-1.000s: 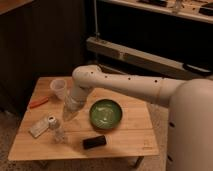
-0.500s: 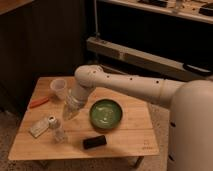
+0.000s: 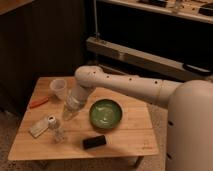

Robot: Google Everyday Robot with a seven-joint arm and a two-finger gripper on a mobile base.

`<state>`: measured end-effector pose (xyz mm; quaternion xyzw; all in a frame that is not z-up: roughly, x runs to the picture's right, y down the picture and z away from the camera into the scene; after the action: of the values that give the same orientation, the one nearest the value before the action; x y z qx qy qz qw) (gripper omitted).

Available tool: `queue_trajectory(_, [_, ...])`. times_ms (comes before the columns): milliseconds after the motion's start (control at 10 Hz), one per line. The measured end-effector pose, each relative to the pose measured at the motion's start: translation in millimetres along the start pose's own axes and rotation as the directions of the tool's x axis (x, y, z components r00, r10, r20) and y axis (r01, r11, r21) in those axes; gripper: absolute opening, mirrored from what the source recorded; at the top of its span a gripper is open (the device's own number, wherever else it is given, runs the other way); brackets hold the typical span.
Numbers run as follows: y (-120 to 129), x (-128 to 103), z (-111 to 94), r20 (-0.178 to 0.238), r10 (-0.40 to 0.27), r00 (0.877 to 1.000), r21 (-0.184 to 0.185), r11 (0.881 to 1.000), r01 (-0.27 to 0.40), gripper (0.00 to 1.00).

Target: Knock the bottle over

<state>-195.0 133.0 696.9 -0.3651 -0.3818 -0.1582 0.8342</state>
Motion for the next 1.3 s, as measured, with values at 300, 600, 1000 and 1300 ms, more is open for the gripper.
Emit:
queue_trajectory(300, [3, -1, 10, 0.035, 0.011, 0.999, -0.018, 1.0, -0.011, 0.04])
queue_trajectory(600, [5, -9, 20, 0.072, 0.009, 0.997, -0.035, 0.999, -0.007, 0.04])
queue_trajectory(1000, [3, -26, 38, 0.125, -0.017, 0.992, -0.063, 0.998, 0.025, 0.04])
queue_trajectory(1300, [-3, -48, 66, 0.168, -0.066, 0.984, -0.105, 0.991, 0.085, 0.04])
